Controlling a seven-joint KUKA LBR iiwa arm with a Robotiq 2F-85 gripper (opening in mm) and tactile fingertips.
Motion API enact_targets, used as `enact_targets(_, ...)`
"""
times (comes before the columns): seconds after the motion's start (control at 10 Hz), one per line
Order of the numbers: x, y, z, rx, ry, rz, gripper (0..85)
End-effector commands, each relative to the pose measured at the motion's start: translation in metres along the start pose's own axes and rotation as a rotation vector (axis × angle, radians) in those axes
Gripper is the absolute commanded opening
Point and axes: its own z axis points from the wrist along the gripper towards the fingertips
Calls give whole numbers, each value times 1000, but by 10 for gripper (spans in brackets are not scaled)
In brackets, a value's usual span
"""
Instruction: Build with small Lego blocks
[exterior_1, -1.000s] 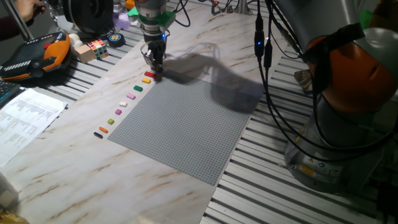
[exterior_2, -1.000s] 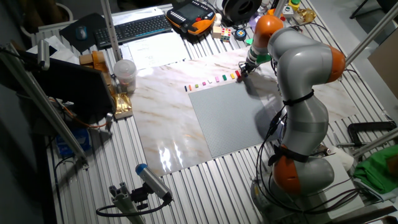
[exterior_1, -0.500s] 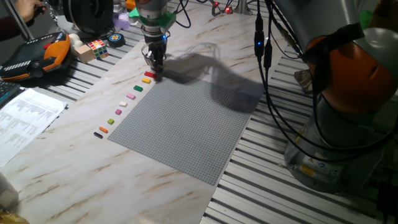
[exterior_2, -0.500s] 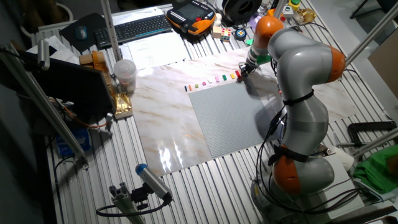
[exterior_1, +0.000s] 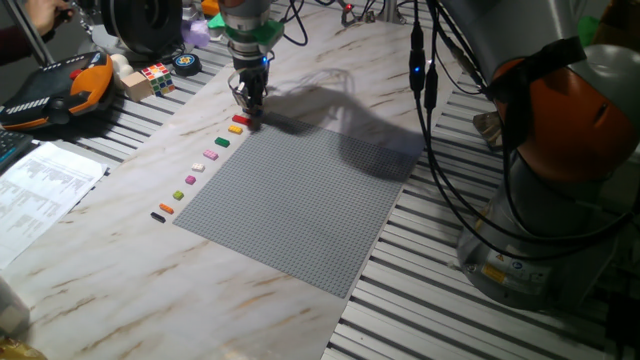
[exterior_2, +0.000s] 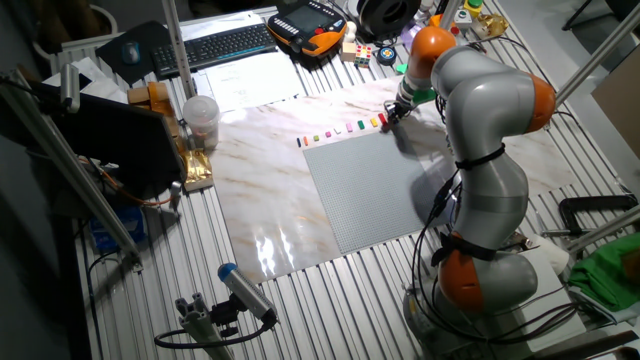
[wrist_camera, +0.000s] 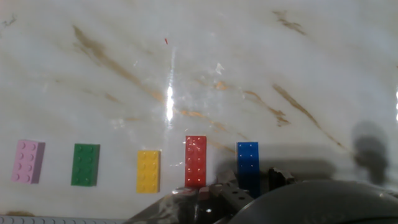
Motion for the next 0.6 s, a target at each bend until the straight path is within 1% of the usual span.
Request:
enact_targets(0.0, 0, 0, 0, -5, 15, 2, 360)
enact_targets(0.1, 0, 0, 0, -2, 40, 11, 357)
enact_targets(0.2, 0, 0, 0, 5, 43, 17, 353)
enact_targets(0.3, 0, 0, 0, 3, 46, 9, 350)
enact_targets(0.5, -1, 0, 1, 6, 29, -2, 353)
